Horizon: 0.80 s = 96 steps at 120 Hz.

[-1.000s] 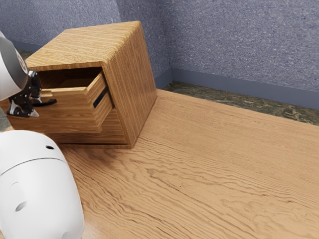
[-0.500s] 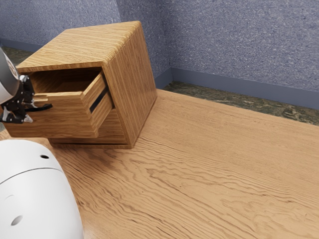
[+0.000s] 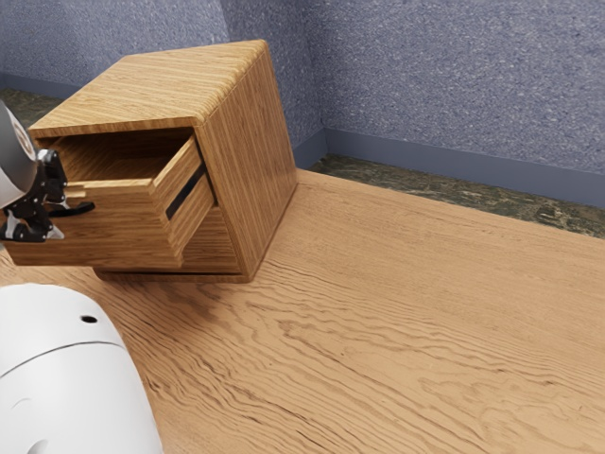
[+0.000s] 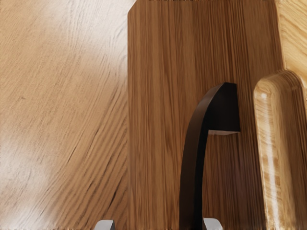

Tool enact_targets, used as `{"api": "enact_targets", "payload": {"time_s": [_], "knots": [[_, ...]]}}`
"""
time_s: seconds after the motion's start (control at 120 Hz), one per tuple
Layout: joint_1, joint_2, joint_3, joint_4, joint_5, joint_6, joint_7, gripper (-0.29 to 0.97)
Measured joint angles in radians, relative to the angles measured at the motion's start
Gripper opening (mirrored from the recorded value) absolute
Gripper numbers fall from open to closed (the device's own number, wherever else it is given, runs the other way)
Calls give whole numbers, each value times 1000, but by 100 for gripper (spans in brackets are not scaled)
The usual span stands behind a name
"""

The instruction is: Pull the drawer handle with one arm to open the drawer

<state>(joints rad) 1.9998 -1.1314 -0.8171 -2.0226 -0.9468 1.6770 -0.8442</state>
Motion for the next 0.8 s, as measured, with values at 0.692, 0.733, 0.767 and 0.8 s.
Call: {"api": "enact_targets", "payload": {"time_s": [0.692,0.733,0.767,0.8], "knots": [[-69,-80,122,-23,27,-80,-15,15],[-104,-77,155,47,75,-107,-30,20],[-155,-33,172,177,144,-138,-50,27],[-238,70,174,334,224,-170,-77,33]]}}
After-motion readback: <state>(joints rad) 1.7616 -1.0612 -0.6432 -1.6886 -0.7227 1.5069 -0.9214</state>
